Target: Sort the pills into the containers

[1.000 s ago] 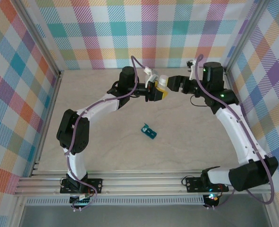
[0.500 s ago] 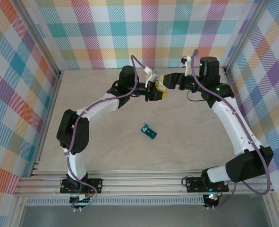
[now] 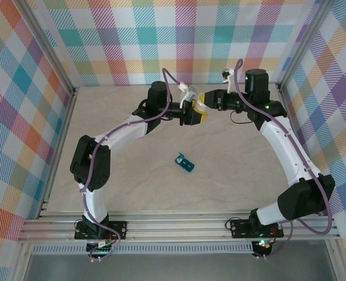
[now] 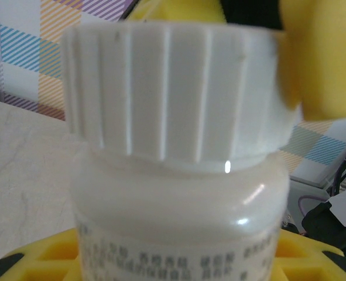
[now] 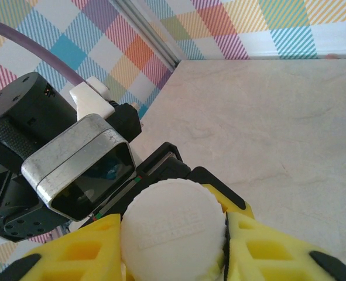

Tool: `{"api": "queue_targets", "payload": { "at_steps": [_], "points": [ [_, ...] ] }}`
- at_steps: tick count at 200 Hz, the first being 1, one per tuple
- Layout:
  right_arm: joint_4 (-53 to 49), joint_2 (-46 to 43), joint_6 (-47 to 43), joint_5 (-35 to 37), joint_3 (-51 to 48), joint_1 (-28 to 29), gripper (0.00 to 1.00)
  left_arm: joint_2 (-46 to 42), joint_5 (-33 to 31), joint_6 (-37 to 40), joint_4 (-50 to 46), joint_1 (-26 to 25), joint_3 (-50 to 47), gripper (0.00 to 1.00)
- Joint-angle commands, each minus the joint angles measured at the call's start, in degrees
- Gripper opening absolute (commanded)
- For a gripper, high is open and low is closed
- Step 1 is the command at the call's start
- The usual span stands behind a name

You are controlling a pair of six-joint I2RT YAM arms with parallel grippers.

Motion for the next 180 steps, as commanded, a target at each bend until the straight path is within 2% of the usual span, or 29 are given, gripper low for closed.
{"api": "queue_targets", "payload": {
  "at_steps": [1, 18, 54, 89, 111, 132, 153, 180],
  "points": [
    [1.13, -1.68, 3.2, 4.85, -1.05, 1.41, 0.29, -0.25, 0.71, 1.03, 1.62, -0.03, 2.5, 0.0],
    [3.9, -4.42, 7.89, 12.86, -6.19, 3.45, 0.28, -0.41, -0.32, 0.9, 2.01, -0.07, 2.1, 0.0],
    [6.91, -8.48, 16.06, 33.41, -13.82, 11.66, 0.28, -0.6, -2.01, 0.62, 2.66, -0.29, 1.7, 0.0],
    [9.03, -8.6, 19.12, 42.6, -15.73, 17.19, 0.29, -0.25, -3.02, 0.42, 2.95, -0.37, 1.84, 0.0],
    [8.02, -8.32, 19.35, 43.25, -14.25, 17.42, 0.33, -0.08, -3.38, 0.2, 3.12, -0.38, 1.82, 0.0],
    [3.53, -7.9, 16.22, 41.77, -9.79, 16.86, 0.51, -0.27, -3.45, 0.57, 2.62, -0.38, 1.77, 0.0],
    [-0.51, -9.18, 12.58, 35.94, -5.87, 14.0, 0.68, -0.25, -3.34, 0.72, 2.35, -0.29, 1.75, 0.0],
    [-3.13, -13.82, 8.43, 26.6, -6.27, 7.74, 0.79, -0.3, -2.56, 0.75, 2.33, -0.12, 1.84, 0.0]
  ]
}}
